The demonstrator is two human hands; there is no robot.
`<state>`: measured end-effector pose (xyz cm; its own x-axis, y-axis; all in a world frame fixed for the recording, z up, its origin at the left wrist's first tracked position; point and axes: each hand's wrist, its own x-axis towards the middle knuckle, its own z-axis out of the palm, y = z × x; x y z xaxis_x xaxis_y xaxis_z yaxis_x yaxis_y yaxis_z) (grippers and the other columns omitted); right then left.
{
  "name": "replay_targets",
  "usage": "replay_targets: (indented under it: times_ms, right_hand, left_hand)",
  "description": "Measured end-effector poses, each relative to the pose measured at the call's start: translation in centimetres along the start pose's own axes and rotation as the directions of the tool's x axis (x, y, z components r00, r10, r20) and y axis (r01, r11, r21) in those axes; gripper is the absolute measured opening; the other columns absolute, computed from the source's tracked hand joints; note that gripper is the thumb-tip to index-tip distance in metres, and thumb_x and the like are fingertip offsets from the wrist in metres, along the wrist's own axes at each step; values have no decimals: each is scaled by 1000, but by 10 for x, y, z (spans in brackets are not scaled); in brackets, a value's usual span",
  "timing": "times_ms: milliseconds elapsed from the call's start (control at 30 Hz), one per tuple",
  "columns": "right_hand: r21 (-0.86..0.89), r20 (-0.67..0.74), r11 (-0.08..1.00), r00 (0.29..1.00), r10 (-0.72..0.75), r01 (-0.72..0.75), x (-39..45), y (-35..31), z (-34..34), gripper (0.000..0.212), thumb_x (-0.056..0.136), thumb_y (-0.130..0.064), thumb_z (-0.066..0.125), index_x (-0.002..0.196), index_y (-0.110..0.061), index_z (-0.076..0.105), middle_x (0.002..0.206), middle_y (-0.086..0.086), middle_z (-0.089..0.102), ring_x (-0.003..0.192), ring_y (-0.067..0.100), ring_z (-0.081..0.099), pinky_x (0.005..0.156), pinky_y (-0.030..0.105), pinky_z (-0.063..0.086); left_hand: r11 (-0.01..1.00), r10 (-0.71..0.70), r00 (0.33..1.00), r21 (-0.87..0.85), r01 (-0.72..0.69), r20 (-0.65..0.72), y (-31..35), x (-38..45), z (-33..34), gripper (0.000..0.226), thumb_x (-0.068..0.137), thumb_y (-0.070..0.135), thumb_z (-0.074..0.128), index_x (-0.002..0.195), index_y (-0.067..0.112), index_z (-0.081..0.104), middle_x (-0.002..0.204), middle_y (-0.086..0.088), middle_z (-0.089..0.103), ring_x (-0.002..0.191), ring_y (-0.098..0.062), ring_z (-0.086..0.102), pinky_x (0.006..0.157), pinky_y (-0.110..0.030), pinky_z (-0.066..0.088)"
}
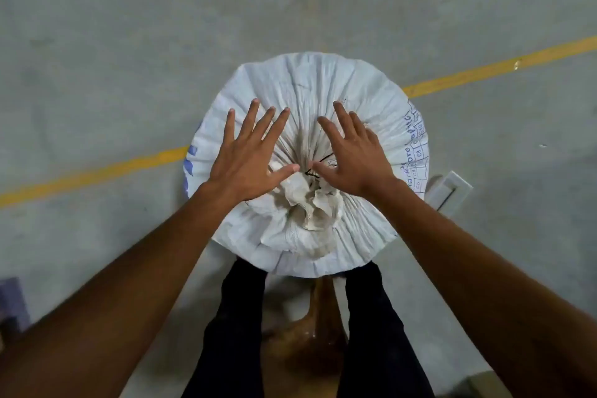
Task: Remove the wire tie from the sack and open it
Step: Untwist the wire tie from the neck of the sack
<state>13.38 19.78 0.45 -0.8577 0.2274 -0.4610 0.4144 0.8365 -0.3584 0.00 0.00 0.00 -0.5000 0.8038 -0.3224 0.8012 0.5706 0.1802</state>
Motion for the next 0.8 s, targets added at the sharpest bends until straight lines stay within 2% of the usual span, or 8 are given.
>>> replay_targets:
  times_ms: [233, 333, 433, 567, 667, 733, 800]
  right_hand:
    - [12, 34, 1000, 999, 6, -6, -13, 2, 27, 93, 92, -68, 55, 166, -27, 18, 177, 10, 2, 160, 41, 13, 122, 62, 26]
    - [43, 44, 999, 999, 16, -18, -18, 3, 37, 94, 89, -67, 60, 165, -28, 21, 176, 11, 8, 158, 42, 18, 120, 62, 30]
    - [73, 32, 997, 999, 25, -27, -26, 1, 49, 91, 88, -62, 66, 162, -27, 27, 174, 11, 16, 154, 41, 27, 114, 62, 37]
    - [129, 31, 990, 998, 45, -49, -33, -1, 60, 83, 88, -58, 67, 158, -28, 34, 171, 10, 24, 149, 38, 35, 109, 59, 42]
    - [183, 39, 981, 997, 60, -66, -35, 1, 67, 78, 89, -56, 68, 155, -29, 39, 167, 8, 32, 146, 37, 39, 107, 58, 43]
    - [210, 36, 975, 998, 61, -67, -34, 3, 72, 74, 87, -54, 69, 152, -30, 43, 161, 6, 40, 142, 34, 43, 106, 57, 45]
    - [238, 30, 969, 997, 66, -71, -34, 5, 76, 71, 86, -53, 70, 149, -31, 46, 154, 3, 46, 138, 32, 47, 104, 55, 46]
  left_hand:
    - [998, 25, 998, -62, -21, 64, 16, -13, 18, 103, 92, 90, 26, 171, 27, 3, 178, -2, 21, 166, -30, 0, 130, -64, 5]
    - [992, 44, 995, -118, -33, 91, 15, -23, 30, 97, 95, 84, 32, 170, 29, 7, 171, 1, 39, 166, -29, 10, 130, -62, 10]
    - [981, 45, 991, -190, -21, 122, 17, -33, 39, 94, 93, 82, 34, 170, 33, 12, 150, 3, 65, 159, -24, 32, 126, -52, 25]
    - [941, -4, 996, -337, 35, 93, 24, -42, 45, 92, 91, 75, 55, 168, 35, 23, 130, 6, 75, 131, -21, 62, 112, -43, 40]
    - [847, -150, 983, -500, 184, 108, 33, -42, 50, 76, 93, 72, 57, 160, 41, 37, 117, 3, 79, 116, -22, 70, 102, -44, 51]
    - [726, -287, 943, -604, 330, 170, 38, -35, 56, 48, 99, 65, 56, 141, 44, 53, 104, 5, 81, 101, -19, 74, 89, -41, 56]
    - [650, -365, 911, -647, 398, 193, 41, -24, 64, 26, 101, 61, 55, 115, 41, 66, 77, 7, 75, 74, -14, 70, 71, -35, 50]
